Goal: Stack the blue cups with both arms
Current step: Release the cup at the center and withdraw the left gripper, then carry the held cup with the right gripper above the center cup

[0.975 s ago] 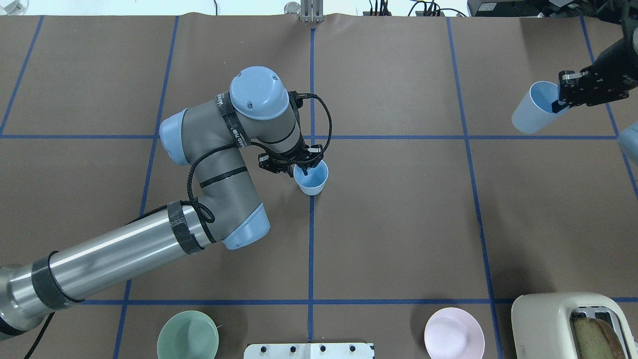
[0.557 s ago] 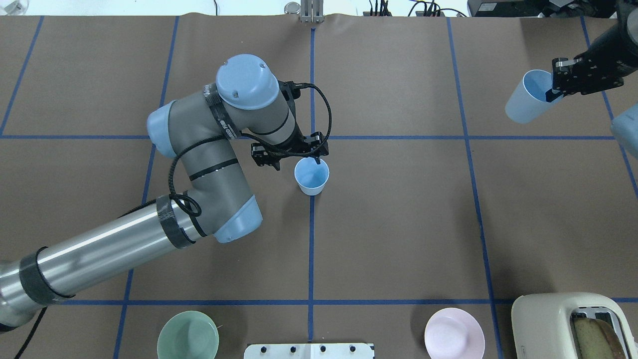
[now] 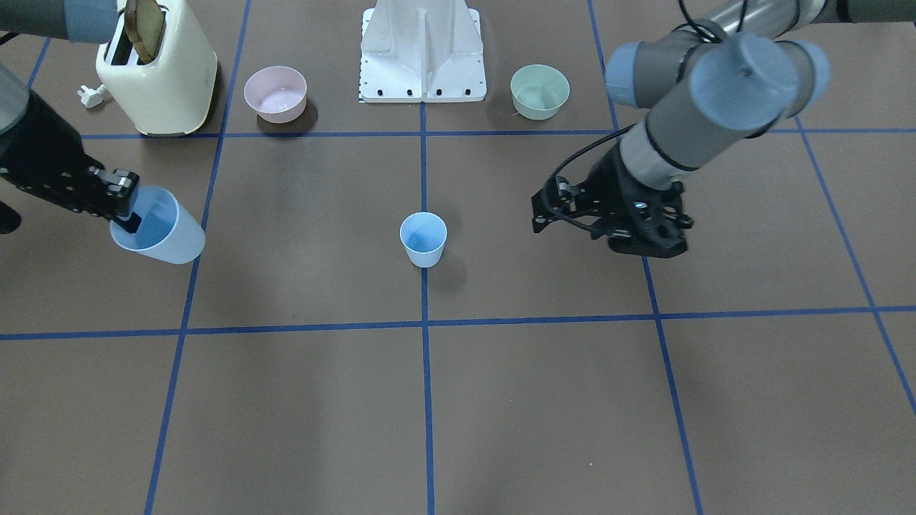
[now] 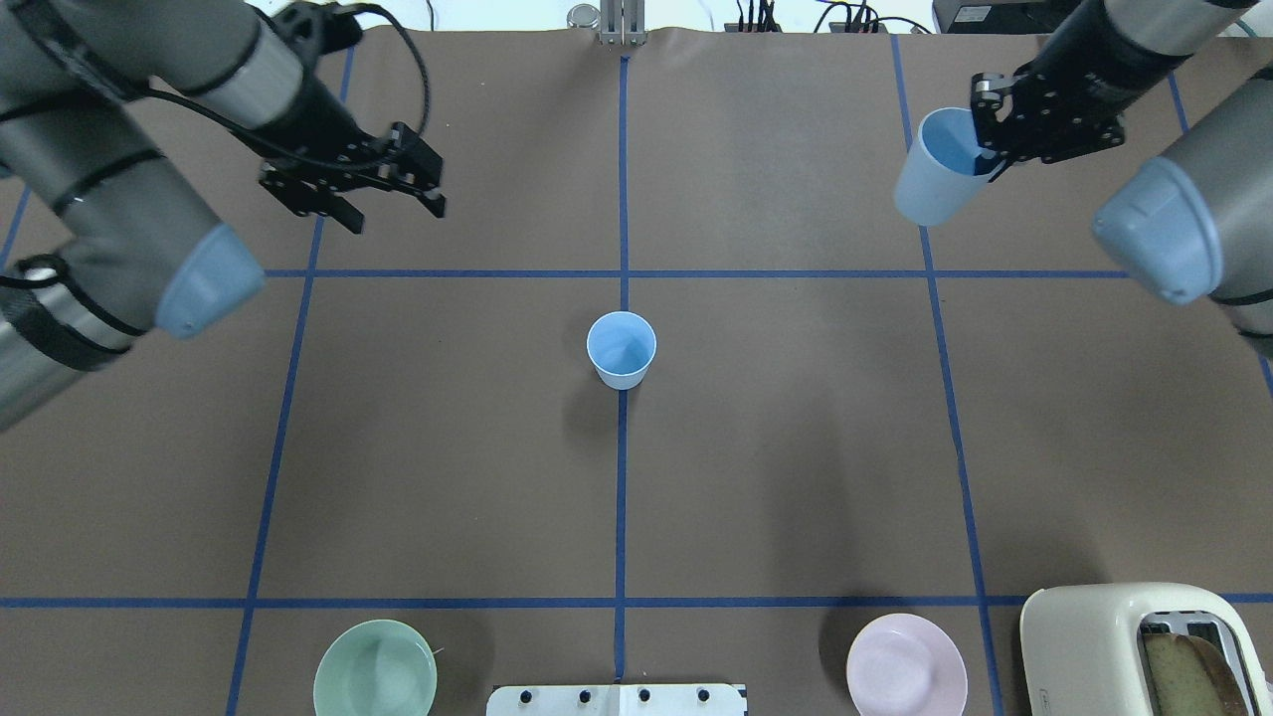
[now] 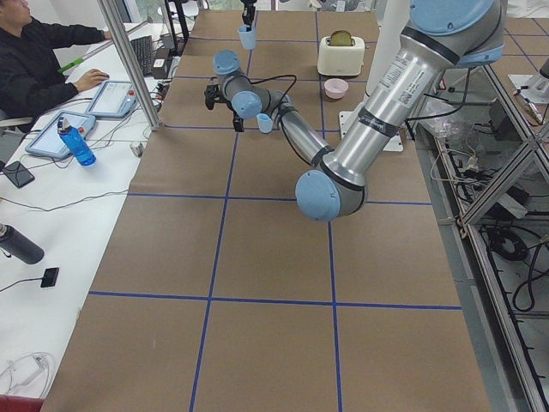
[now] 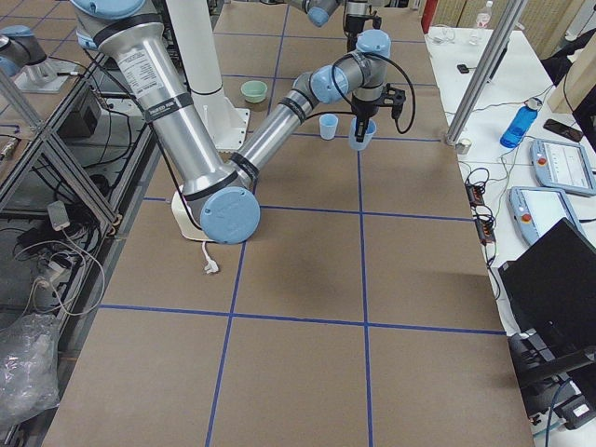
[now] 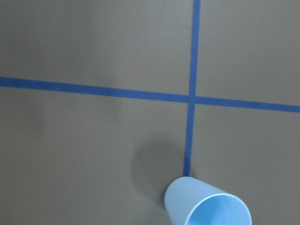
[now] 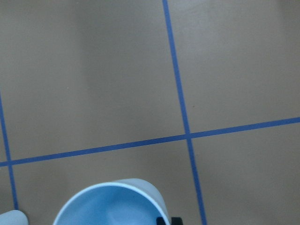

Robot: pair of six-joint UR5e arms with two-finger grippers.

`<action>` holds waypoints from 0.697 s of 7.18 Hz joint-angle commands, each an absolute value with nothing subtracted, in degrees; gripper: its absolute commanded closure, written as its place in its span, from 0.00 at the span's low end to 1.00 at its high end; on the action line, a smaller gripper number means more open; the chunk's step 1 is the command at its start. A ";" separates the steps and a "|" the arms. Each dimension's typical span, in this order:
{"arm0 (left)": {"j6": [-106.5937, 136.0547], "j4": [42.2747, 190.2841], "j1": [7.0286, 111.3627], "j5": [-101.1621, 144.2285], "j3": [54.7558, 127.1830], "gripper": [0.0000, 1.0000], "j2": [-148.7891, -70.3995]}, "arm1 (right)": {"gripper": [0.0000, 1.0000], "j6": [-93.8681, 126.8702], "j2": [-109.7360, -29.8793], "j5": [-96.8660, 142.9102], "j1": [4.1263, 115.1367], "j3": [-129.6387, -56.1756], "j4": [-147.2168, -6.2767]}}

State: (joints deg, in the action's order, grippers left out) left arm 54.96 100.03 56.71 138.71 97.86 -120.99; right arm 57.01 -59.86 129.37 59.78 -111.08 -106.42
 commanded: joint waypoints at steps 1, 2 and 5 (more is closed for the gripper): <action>38.22 99.05 65.45 141.86 100.89 0.03 -110.52 | 1.00 70.95 -52.85 122.20 48.83 -110.14 -106.61; 31.18 99.05 68.44 141.86 100.90 0.03 -107.00 | 1.00 73.54 -48.47 119.99 46.17 -107.08 -106.52; 23.05 99.40 71.44 141.07 101.25 0.03 -101.70 | 1.00 77.17 -41.94 115.15 41.06 -101.35 -106.35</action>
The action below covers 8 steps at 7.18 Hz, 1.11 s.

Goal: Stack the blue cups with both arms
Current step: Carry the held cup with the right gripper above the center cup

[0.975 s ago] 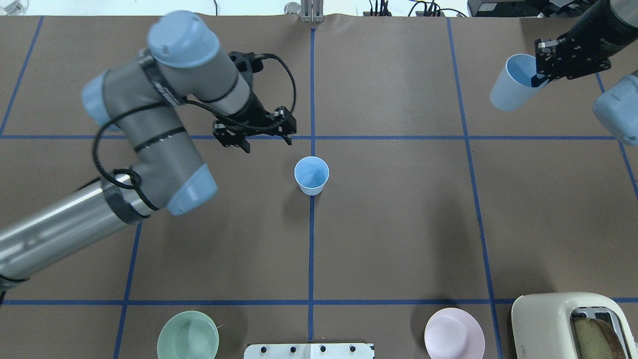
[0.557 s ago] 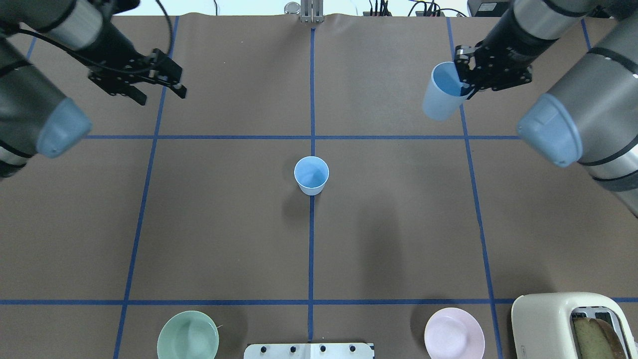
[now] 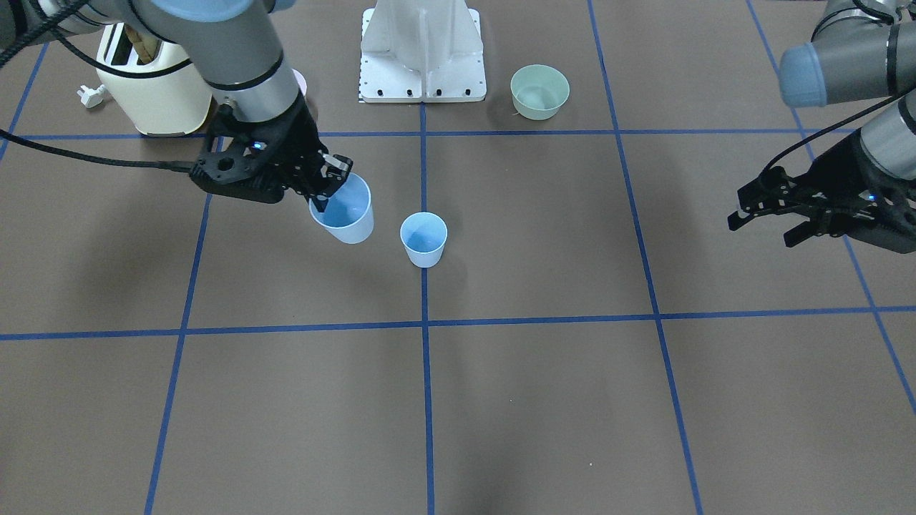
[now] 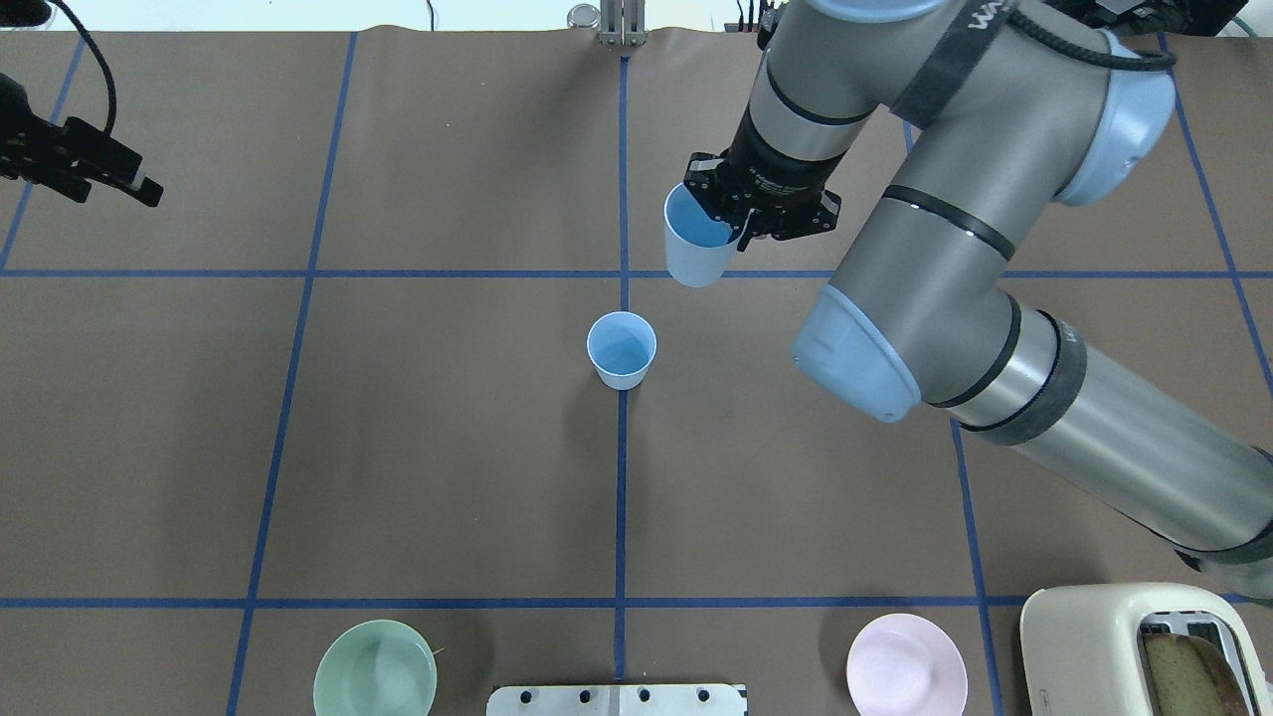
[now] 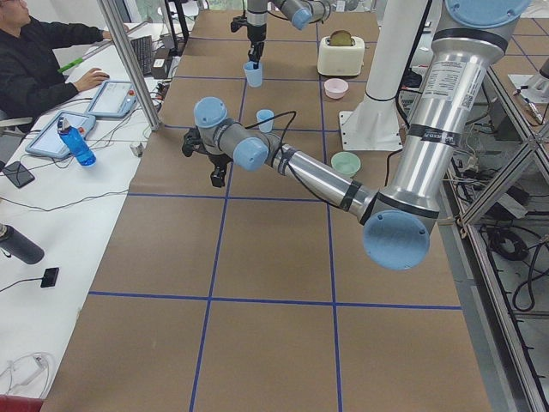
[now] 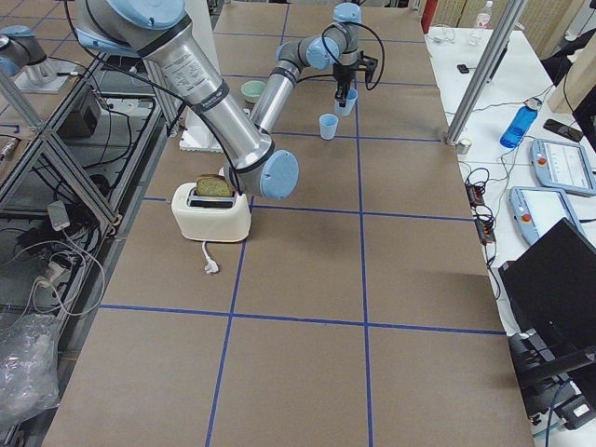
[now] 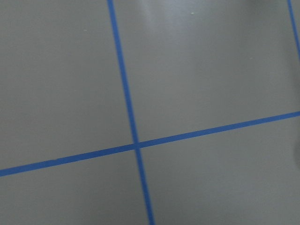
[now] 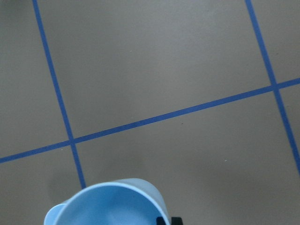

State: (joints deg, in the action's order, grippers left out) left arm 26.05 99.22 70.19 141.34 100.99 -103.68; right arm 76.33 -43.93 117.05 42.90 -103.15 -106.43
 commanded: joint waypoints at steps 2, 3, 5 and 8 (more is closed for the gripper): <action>21.54 99.23 72.16 141.07 101.16 0.03 -100.99 | 1.00 77.08 -39.82 113.31 39.04 -98.01 -106.26; 21.53 99.49 72.51 141.06 101.34 0.03 -100.29 | 1.00 76.99 -38.60 111.55 37.98 -96.08 -105.91; 21.45 99.49 72.60 141.06 101.34 0.03 -100.20 | 1.00 77.25 -37.97 110.31 36.92 -92.13 -102.15; 21.53 99.49 72.69 141.06 101.25 0.03 -100.20 | 1.00 77.96 -38.06 108.81 34.98 -91.85 -101.69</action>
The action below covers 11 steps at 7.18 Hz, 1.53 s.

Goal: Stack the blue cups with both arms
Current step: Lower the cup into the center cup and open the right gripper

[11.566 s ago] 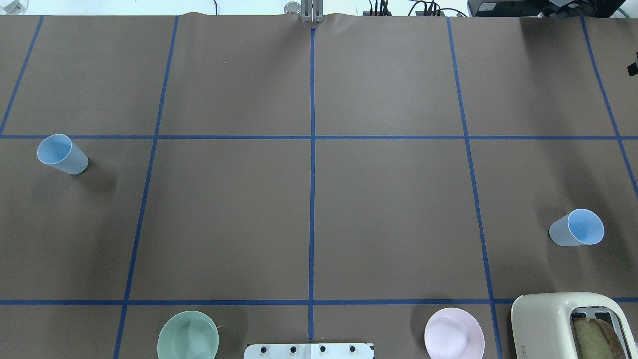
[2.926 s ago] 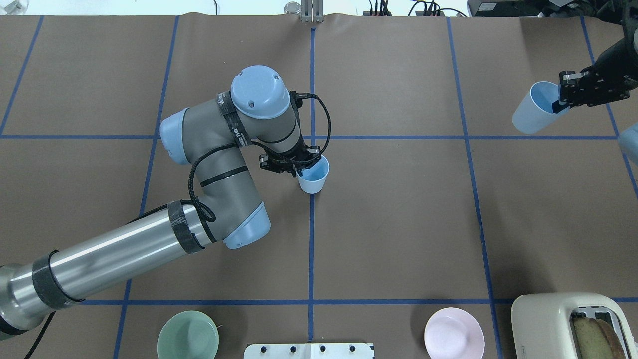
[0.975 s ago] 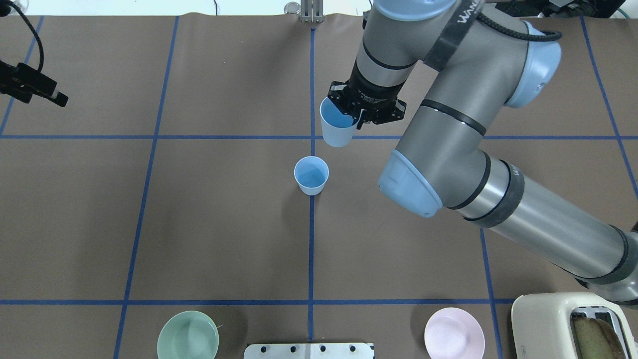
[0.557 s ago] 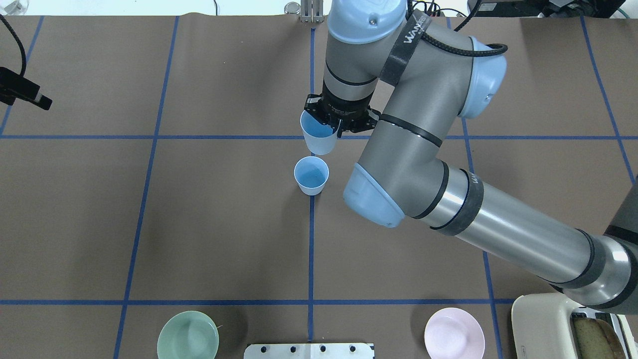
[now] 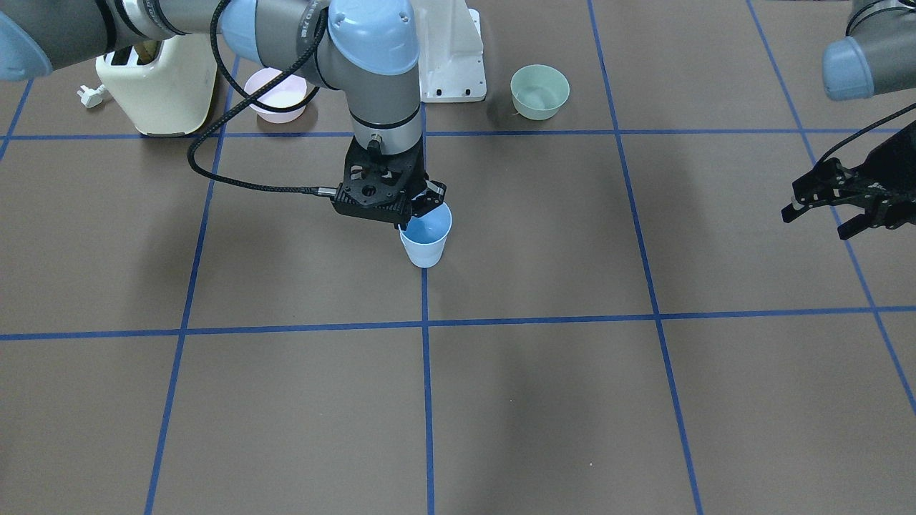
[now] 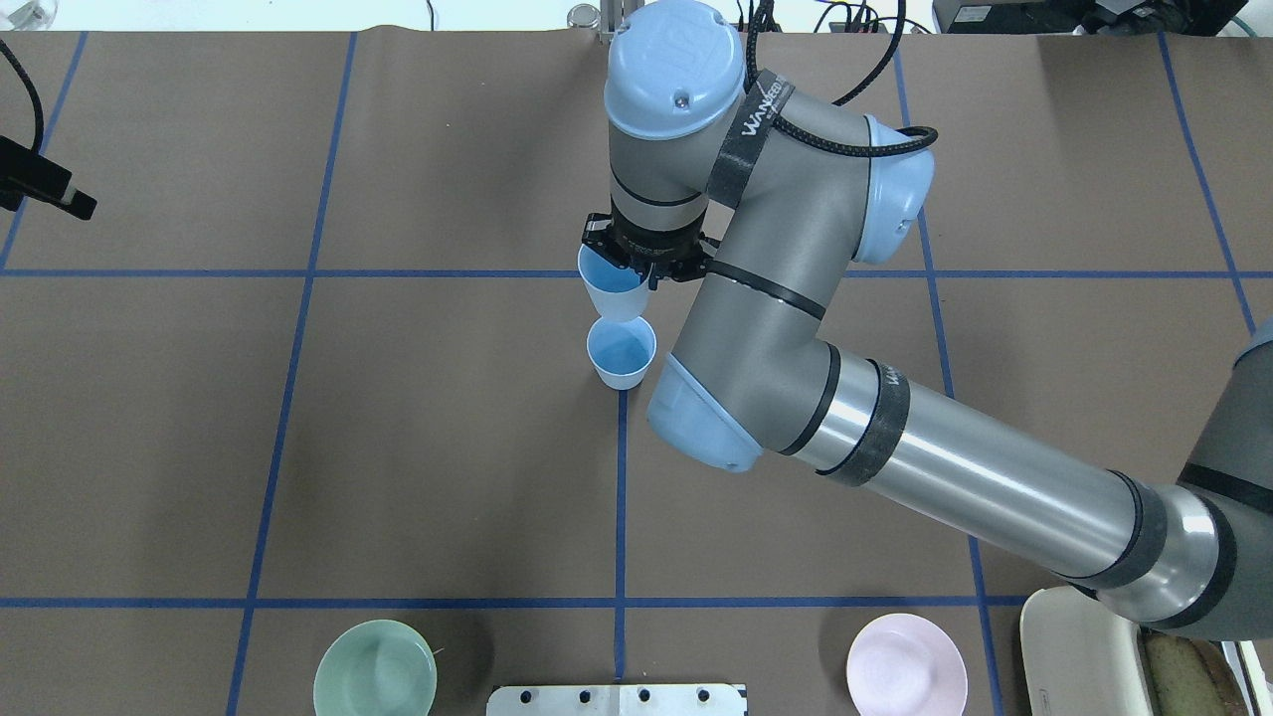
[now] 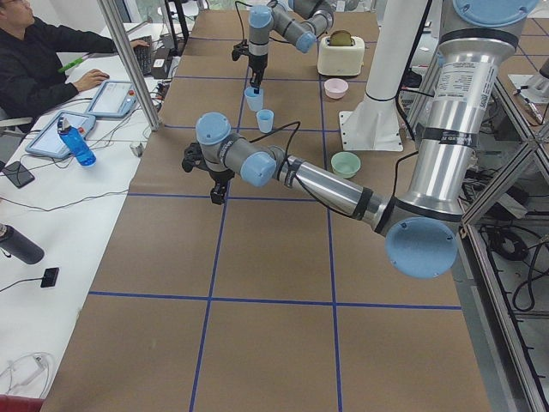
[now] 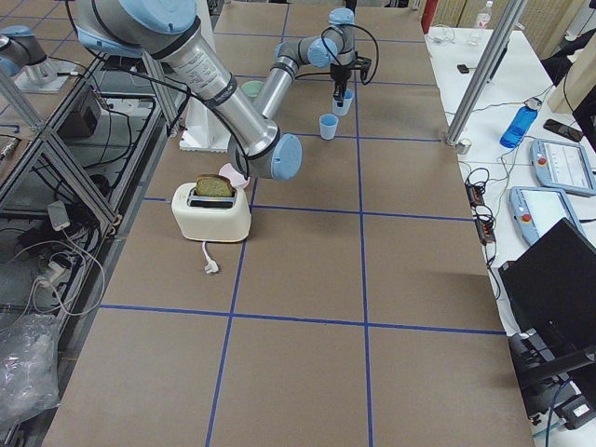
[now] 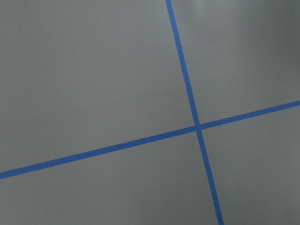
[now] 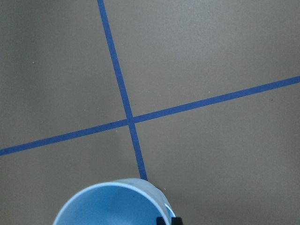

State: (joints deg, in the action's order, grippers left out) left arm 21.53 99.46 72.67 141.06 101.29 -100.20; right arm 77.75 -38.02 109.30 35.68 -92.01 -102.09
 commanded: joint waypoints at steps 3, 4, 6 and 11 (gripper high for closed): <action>21.53 99.40 72.69 141.06 100.99 0.03 -100.20 | 1.00 78.31 -38.41 107.14 33.75 -92.11 -101.69; 21.53 99.40 72.69 140.98 100.90 0.03 -100.28 | 1.00 78.40 -38.84 106.96 33.75 -92.46 -101.69; 21.53 99.40 72.69 140.98 100.72 0.03 -100.28 | 1.00 78.49 -39.46 106.70 33.49 -92.55 -101.69; 21.53 99.23 72.60 140.98 100.46 0.03 -100.28 | 1.00 79.98 -39.99 106.26 32.26 -93.42 -101.69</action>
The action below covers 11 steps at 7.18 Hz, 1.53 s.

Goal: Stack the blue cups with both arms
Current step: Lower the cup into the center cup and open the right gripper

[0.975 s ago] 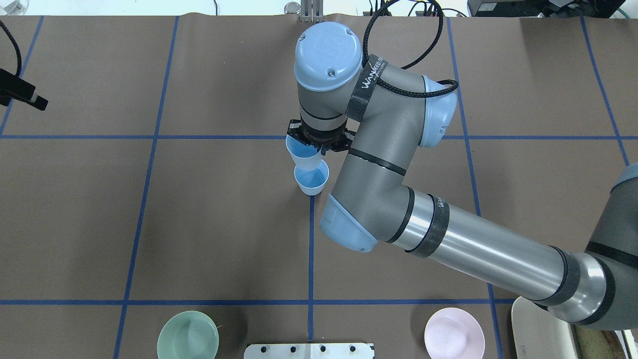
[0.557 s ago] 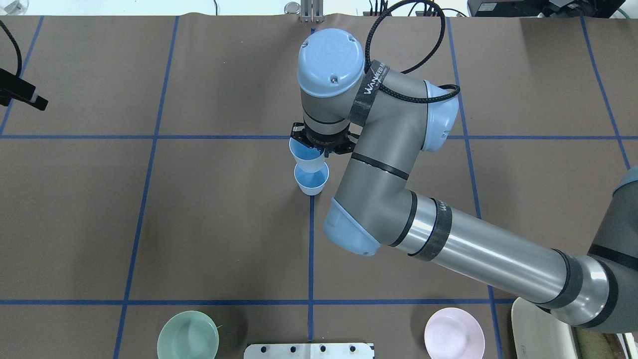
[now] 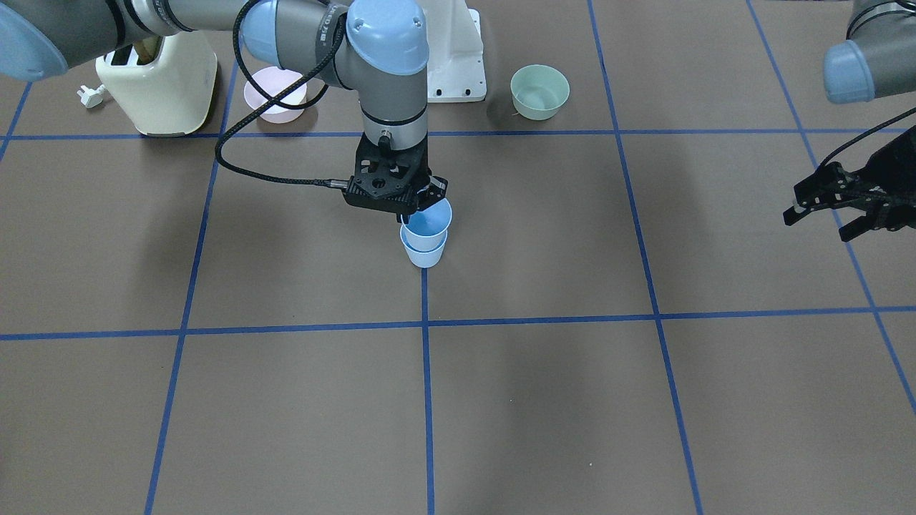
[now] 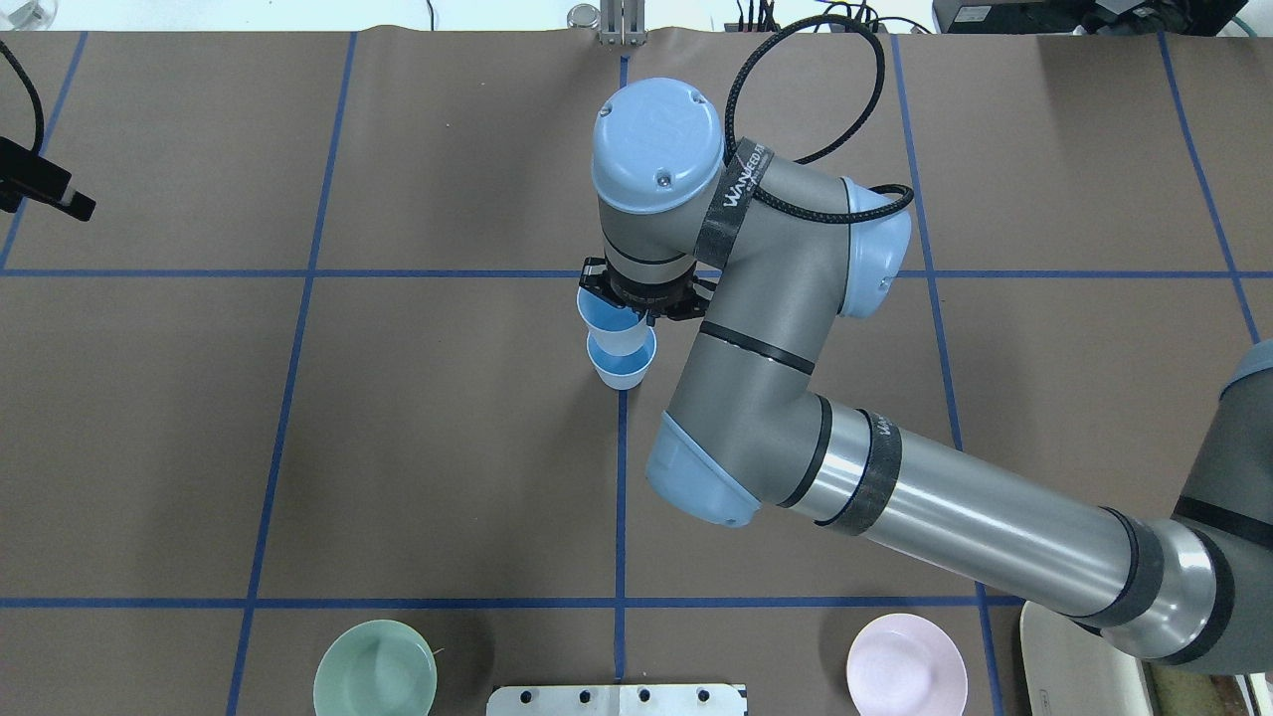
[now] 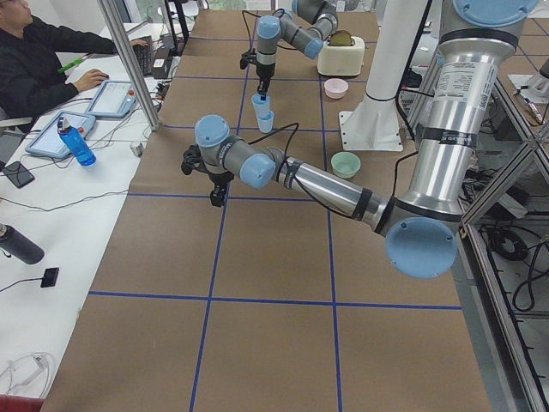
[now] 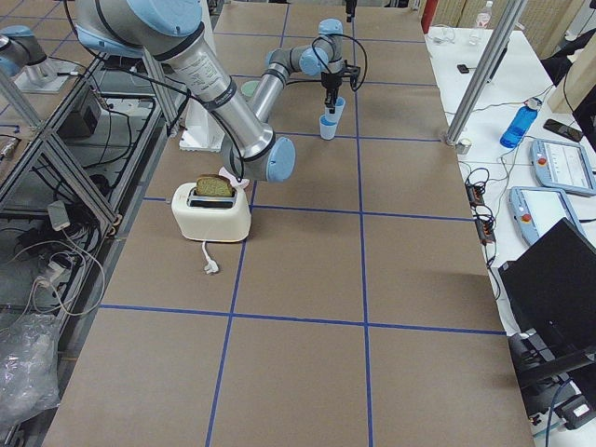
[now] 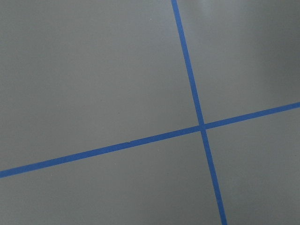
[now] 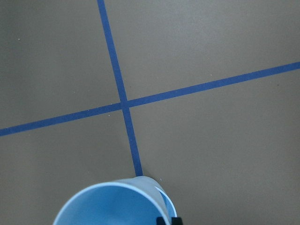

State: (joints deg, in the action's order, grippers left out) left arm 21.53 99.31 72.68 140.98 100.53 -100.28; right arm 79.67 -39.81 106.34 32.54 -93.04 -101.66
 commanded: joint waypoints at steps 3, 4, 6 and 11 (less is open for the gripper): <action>21.53 99.23 72.60 140.98 100.28 0.03 -100.37 | 1.00 80.51 -40.08 105.47 32.08 -93.87 -101.43; 21.53 99.23 72.51 140.98 100.28 0.03 -100.28 | 1.00 80.51 -40.86 105.03 32.08 -93.87 -99.69; 21.53 99.23 72.60 140.98 100.28 0.03 -100.28 | 0.01 80.51 -41.92 104.16 31.91 -94.04 -98.61; 21.45 99.31 72.68 140.98 100.28 0.03 -100.37 | 0.00 79.46 -44.28 103.00 31.29 -99.20 -98.96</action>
